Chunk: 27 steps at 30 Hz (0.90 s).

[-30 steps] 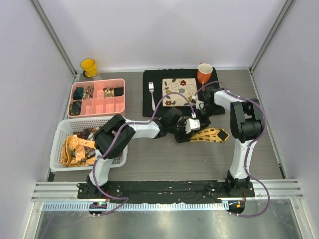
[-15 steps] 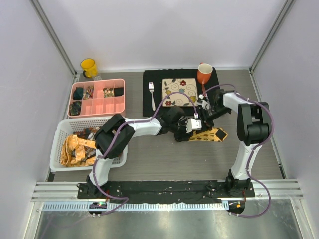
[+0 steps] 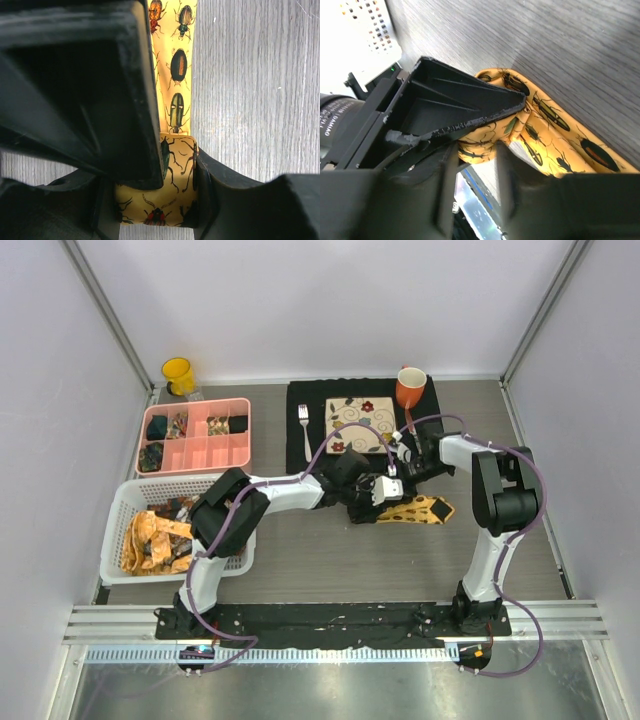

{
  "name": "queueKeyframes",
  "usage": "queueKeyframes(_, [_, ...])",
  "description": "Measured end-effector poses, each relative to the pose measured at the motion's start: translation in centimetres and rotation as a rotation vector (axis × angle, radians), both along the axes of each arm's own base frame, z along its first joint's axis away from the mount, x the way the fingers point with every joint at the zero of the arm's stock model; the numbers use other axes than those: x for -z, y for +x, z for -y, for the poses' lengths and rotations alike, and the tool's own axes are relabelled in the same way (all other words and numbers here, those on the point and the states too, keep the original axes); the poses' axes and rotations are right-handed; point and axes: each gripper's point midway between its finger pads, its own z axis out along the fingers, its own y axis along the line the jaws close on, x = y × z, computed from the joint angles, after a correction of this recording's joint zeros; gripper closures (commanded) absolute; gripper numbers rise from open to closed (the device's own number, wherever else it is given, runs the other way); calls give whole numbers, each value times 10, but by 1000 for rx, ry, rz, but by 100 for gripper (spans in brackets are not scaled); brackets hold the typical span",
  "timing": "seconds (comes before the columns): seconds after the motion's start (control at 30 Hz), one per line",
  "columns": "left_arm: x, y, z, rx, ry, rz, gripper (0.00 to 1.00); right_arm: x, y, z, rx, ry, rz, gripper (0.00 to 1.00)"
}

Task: Roll the ties
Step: Roll the tie at the center of the board.

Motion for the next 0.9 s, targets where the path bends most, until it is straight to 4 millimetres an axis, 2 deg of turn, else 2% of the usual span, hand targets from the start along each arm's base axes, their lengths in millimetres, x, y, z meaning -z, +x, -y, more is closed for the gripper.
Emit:
queueKeyframes(0.03, [0, 0, 0, 0, 1, -1, 86, 1, 0, 0, 3, 4, 0, 68])
queueKeyframes(0.13, [0, 0, -1, 0, 3, -3, 86, 3, -1, -2, 15, 17, -10, 99])
queueKeyframes(0.23, [1, -1, -1, 1, 5, -6, 86, 4, -2, -2, 28, 28, -21, 99])
queueKeyframes(0.33, [0, 1, -2, -2, 3, -9, 79, 5, -2, -1, 34, 37, -22, 99])
queueKeyframes(0.37, [0, 2, -3, -5, 3, -10, 69, 5, -2, -1, 36, 38, -23, 99])
queueKeyframes(0.47, [0, 2, -3, -7, -7, -19, 55, 7, -2, 1, 38, 28, -22, 99])
queueKeyframes(0.73, [-4, 1, 1, -38, -49, -57, 40, 14, 1, 10, 65, -33, -32, 99])
queueKeyframes(0.9, [-8, -3, 5, -46, -73, -112, 38, 19, 0, 17, 78, -78, -40, 99])
